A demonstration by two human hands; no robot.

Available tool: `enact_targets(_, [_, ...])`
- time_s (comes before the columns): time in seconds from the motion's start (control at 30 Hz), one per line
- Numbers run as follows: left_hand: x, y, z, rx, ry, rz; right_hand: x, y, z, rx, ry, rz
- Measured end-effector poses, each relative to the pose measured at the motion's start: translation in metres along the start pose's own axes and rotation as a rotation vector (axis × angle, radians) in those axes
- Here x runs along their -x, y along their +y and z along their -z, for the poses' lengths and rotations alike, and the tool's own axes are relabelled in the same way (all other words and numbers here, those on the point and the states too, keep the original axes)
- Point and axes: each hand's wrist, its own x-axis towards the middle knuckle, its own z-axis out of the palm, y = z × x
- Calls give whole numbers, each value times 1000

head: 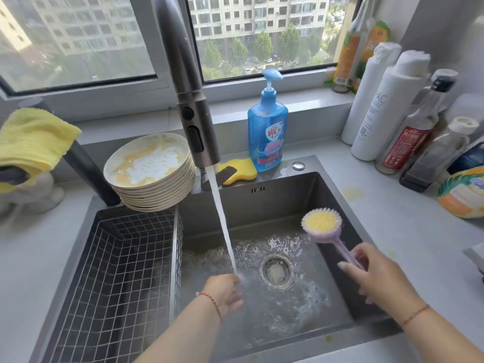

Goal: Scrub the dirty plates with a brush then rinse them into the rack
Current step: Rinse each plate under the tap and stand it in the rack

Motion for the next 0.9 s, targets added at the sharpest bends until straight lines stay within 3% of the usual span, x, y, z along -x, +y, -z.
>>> enact_targets(0.13, [6, 1, -2, 84, -4, 19, -36, 24, 23, 157, 261, 25])
enact_targets(0.27, [10, 0, 2, 113, 1, 29, -69, 37, 37, 260, 412, -14])
enact_targets(0.6, [25, 15, 10, 202, -66, 16, -98, 51, 41, 396, 393, -163])
enact_targets(0.7, [27, 18, 14, 196, -68, -4, -88, 38, 36, 458, 575, -206])
enact_targets(0.8, [31, 25, 17, 126, -17, -76, -53, 2, 13, 299, 716, -33])
enact_targets(0.9, [37, 36, 20, 26, 105, -226, -16, -40, -29, 214, 451, 215])
